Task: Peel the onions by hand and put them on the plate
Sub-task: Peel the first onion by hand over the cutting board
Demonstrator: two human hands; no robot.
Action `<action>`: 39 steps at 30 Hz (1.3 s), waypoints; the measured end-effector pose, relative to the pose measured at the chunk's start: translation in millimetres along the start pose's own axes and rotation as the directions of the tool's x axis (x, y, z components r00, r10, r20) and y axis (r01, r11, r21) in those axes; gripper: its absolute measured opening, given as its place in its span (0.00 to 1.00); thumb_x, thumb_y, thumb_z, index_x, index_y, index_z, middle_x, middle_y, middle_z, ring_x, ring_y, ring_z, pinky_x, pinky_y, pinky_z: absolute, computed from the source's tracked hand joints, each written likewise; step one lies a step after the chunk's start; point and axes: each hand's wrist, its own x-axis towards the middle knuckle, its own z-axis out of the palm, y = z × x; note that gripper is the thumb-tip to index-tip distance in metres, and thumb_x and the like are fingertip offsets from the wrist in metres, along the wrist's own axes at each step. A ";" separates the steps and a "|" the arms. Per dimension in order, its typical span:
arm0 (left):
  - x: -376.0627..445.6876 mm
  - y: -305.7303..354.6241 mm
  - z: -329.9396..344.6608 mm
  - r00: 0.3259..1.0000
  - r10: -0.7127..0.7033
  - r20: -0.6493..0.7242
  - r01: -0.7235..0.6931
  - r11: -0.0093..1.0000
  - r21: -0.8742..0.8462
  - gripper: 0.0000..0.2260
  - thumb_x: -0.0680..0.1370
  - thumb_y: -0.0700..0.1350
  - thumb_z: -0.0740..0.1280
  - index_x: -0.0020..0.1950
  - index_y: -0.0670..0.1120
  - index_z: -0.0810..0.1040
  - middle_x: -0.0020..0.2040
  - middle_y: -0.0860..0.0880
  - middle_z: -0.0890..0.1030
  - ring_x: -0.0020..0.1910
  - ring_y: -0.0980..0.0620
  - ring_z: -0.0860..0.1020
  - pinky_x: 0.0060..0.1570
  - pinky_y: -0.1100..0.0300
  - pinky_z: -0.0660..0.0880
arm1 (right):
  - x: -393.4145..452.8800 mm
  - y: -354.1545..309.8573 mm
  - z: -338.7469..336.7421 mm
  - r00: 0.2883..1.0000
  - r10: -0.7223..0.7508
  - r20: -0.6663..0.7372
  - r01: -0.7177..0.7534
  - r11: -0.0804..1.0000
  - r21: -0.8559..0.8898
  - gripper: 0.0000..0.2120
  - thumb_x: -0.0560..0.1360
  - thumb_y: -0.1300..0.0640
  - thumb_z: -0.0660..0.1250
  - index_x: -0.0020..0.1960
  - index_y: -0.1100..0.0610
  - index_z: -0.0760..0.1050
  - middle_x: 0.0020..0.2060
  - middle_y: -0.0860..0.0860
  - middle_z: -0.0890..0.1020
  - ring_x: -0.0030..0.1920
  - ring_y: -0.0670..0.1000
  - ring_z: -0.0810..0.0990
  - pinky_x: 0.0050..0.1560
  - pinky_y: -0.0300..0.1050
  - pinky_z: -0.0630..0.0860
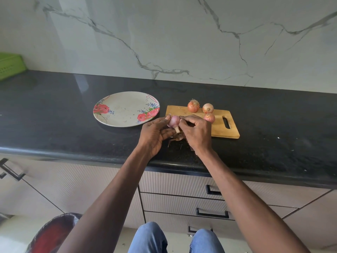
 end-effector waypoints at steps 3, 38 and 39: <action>0.6 -0.5 -0.6 1.000 0.014 0.002 -0.014 1.000 0.013 0.05 0.80 0.37 0.68 0.51 0.36 0.82 0.45 0.41 0.86 0.43 0.47 0.86 0.45 0.55 0.84 | -0.6 -6.7 0.4 1.000 0.017 0.016 -0.017 1.000 0.023 0.12 0.73 0.51 0.71 0.45 0.60 0.85 0.39 0.50 0.86 0.40 0.47 0.84 0.42 0.50 0.81; 5.5 -4.8 -2.9 0.999 0.027 0.032 -0.026 0.999 -0.030 0.13 0.80 0.35 0.67 0.65 0.35 0.75 0.56 0.39 0.84 0.51 0.47 0.85 0.46 0.59 0.82 | -0.4 -1.8 1.3 1.000 0.006 0.005 -0.006 0.997 -0.074 0.04 0.73 0.61 0.75 0.47 0.61 0.84 0.42 0.51 0.83 0.45 0.45 0.80 0.46 0.41 0.80; 5.6 -4.9 -2.5 0.999 0.026 0.035 -0.025 0.999 -0.028 0.15 0.79 0.35 0.68 0.66 0.35 0.74 0.56 0.38 0.84 0.52 0.47 0.85 0.47 0.59 0.82 | -0.1 -1.2 1.3 1.000 0.011 0.010 -0.010 0.997 -0.078 0.03 0.73 0.62 0.74 0.46 0.61 0.84 0.42 0.51 0.83 0.44 0.46 0.80 0.46 0.42 0.80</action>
